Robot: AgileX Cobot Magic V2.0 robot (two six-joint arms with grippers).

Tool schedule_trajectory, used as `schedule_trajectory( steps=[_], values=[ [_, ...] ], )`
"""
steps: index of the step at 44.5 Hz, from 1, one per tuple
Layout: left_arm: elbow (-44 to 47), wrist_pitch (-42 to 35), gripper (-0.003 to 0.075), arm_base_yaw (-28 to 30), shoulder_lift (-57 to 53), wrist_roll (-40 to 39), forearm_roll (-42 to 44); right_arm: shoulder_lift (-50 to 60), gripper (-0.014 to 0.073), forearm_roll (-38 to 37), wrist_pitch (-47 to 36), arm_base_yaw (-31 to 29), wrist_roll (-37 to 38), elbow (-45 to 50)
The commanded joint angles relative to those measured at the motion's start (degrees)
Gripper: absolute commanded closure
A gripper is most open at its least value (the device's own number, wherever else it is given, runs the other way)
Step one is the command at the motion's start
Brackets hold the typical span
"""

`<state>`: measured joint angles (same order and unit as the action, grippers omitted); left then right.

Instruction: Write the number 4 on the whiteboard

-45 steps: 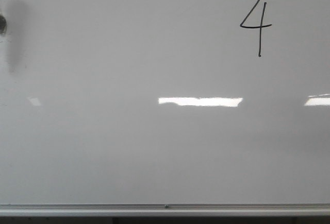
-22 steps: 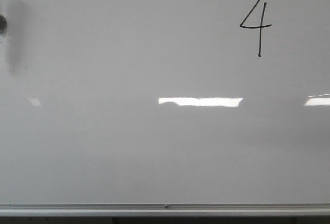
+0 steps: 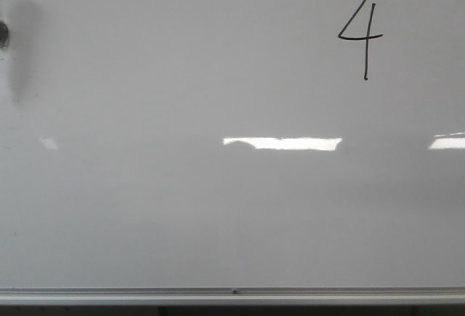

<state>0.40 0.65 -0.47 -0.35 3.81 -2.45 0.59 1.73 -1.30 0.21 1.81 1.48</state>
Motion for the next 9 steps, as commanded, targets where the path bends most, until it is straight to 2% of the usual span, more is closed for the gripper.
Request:
schedule_trajectory(
  steps=[1,9],
  values=[
    [0.3,-4.9,0.0741,-0.2,-0.8,0.0,-0.6,1.1,0.0662,-0.8,-5.2,0.1,0.1,-0.8],
    [0.3,-4.9,0.0741,-0.2,-0.8,0.0,-0.6,1.1,0.0662,-0.8,-5.2,0.1,0.1,-0.8]
  ],
)
